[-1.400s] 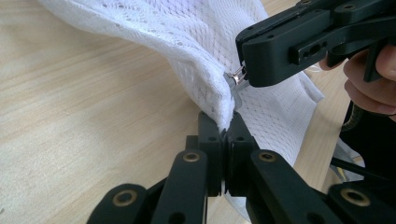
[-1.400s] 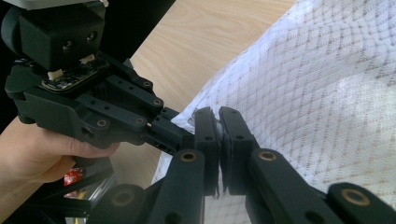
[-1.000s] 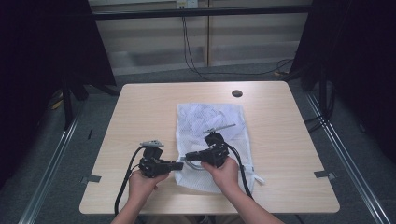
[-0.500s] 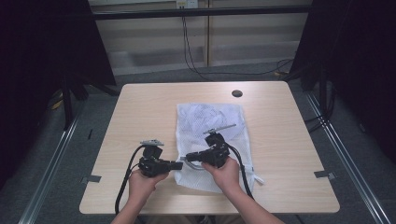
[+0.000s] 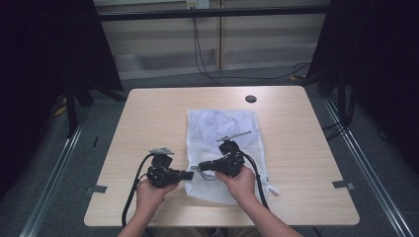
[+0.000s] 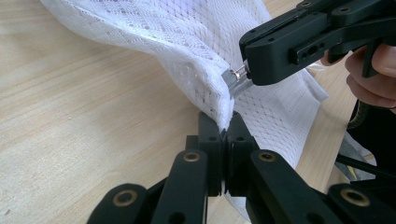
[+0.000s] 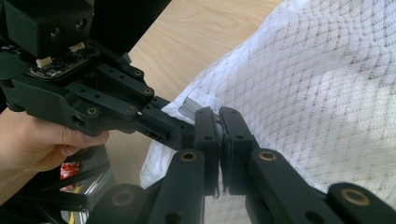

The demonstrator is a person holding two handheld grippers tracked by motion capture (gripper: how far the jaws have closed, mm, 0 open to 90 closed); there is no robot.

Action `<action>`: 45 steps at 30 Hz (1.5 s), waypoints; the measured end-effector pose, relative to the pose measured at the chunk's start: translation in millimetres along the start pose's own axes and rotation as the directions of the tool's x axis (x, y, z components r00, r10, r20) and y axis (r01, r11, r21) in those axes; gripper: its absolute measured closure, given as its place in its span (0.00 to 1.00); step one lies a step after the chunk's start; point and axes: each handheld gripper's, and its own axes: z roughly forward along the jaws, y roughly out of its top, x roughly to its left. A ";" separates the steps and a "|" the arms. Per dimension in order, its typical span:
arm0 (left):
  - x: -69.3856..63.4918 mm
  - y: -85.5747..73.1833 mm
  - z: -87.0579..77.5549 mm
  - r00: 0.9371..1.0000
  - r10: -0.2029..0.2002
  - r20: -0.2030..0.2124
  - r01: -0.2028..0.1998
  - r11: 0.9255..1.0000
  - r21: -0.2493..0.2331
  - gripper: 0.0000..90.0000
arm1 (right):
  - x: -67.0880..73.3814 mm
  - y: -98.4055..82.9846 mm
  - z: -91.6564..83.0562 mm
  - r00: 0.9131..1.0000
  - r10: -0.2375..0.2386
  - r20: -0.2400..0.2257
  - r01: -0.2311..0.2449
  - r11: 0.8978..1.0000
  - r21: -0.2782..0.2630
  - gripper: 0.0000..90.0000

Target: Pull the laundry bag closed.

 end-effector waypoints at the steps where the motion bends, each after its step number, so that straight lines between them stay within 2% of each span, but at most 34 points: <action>1: 0.5 0.1 -0.1 1.000 0.002 0.002 -0.002 1.000 0.006 0.98 | -0.4 -0.3 -0.2 1.000 0.001 -0.001 -0.001 1.000 -0.002 0.97; 4: 1.3 -0.1 -1.5 1.000 -0.001 -0.003 0.001 1.000 0.001 0.98 | -1.3 -0.5 -0.9 1.000 0.000 0.016 0.000 1.000 0.005 0.97; 7: 1.1 -0.1 -1.4 1.000 -0.006 0.006 0.006 1.000 -0.004 0.98 | -5.6 -1.6 -3.6 1.000 0.019 0.009 -0.019 1.000 0.001 0.97; 19: 0.1 -0.2 -1.0 1.000 -0.006 0.006 0.006 1.000 -0.005 0.98 | -7.0 -2.9 -5.7 1.000 0.012 0.003 -0.012 1.000 0.003 0.97; 21: 0.9 -0.2 -2.2 1.000 -0.005 0.005 0.005 1.000 -0.008 0.98 | -7.8 -3.3 -6.7 1.000 0.011 0.019 -0.011 1.000 0.005 0.97; 24: 1.3 -0.3 -3.2 1.000 -0.015 0.006 0.015 1.000 -0.016 0.98 | -12.2 -4.3 -9.3 0.999 0.032 0.007 -0.032 0.999 -0.004 0.97; 45: 0.3 -0.1 -3.1 1.000 -0.014 0.010 0.014 1.000 -0.012 0.98 | -13.5 -4.6 -11.8 1.000 0.015 0.004 -0.015 1.000 -0.005 0.97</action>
